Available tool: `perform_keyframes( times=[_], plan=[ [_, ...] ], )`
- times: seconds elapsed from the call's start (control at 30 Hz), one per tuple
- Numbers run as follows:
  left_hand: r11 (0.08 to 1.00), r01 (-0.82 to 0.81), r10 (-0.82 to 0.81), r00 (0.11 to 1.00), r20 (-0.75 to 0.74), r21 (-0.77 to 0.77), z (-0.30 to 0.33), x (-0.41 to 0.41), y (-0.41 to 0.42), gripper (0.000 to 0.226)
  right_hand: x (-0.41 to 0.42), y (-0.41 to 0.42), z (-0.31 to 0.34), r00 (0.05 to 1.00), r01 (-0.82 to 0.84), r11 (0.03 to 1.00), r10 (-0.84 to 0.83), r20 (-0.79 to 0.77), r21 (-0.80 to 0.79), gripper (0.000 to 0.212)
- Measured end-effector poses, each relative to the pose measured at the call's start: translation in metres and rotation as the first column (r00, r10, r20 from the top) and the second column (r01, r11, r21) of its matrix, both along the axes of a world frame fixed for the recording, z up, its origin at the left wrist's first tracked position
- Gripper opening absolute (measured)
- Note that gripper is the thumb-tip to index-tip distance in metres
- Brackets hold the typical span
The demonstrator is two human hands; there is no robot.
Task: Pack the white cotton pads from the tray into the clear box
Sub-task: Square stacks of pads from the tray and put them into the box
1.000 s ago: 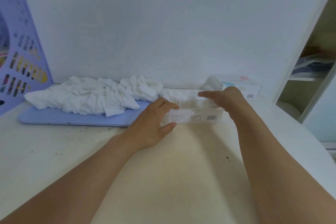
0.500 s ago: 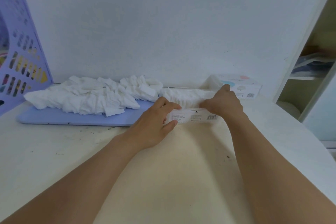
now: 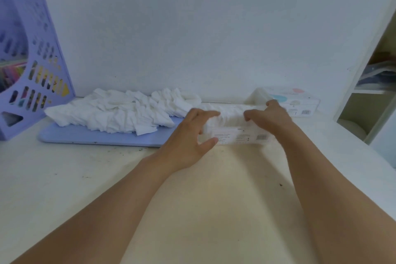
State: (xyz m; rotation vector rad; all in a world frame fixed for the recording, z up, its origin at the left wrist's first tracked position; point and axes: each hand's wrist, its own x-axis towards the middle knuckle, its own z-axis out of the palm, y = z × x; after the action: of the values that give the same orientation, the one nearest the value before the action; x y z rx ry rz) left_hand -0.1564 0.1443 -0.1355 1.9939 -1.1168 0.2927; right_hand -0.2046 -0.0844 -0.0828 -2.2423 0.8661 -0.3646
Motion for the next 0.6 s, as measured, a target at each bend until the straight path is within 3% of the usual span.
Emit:
perform_keyframes(
  times=[0.07, 0.13, 0.17, 0.27, 0.37, 0.47, 0.6],
  plan=[
    [0.988, -0.121, 0.126, 0.991, 0.042, -0.099, 0.014, 0.01, 0.019, 0.041, -0.006, 0.018, 0.011, 0.959, 0.021, 0.991, 0.018, 0.284, -0.132, 0.073],
    [0.944, -0.293, 0.304, 0.952, 0.05, -0.15, 0.031, 0.022, 0.044, 0.023, -0.014, 0.053, 0.021, 0.786, -0.04, 0.965, 0.19, 0.588, -0.259, 0.044],
    [0.9, -0.397, 0.41, 0.911, 0.038, -0.181, 0.038, 0.028, 0.058, 0.019, -0.015, 0.074, 0.021, 0.717, -0.138, 0.949, 0.294, 0.632, -0.284, 0.031],
    [0.698, -0.682, 0.688, 0.723, -0.06, -0.22, 0.047, 0.045, 0.094, 0.02, -0.012, 0.13, -0.005, 0.685, -0.471, 0.849, 0.524, 0.506, -0.242, 0.016],
    [0.56, -0.82, 0.794, 0.572, -0.206, -0.118, 0.04, 0.058, 0.119, 0.034, 0.0, 0.166, -0.035, 0.722, -0.569, 0.792, 0.611, 0.326, -0.223, 0.05],
    [0.565, -0.825, 0.796, 0.553, -0.247, -0.025, 0.03, 0.065, 0.127, 0.039, 0.025, 0.181, -0.034, 0.781, -0.499, 0.825, 0.56, 0.275, -0.263, 0.08],
    [0.625, -0.776, 0.766, 0.587, -0.263, 0.085, 0.02, 0.067, 0.123, 0.04, 0.066, 0.206, -0.035, 0.84, -0.462, 0.763, 0.54, 0.054, -0.452, 0.091]
  ],
)
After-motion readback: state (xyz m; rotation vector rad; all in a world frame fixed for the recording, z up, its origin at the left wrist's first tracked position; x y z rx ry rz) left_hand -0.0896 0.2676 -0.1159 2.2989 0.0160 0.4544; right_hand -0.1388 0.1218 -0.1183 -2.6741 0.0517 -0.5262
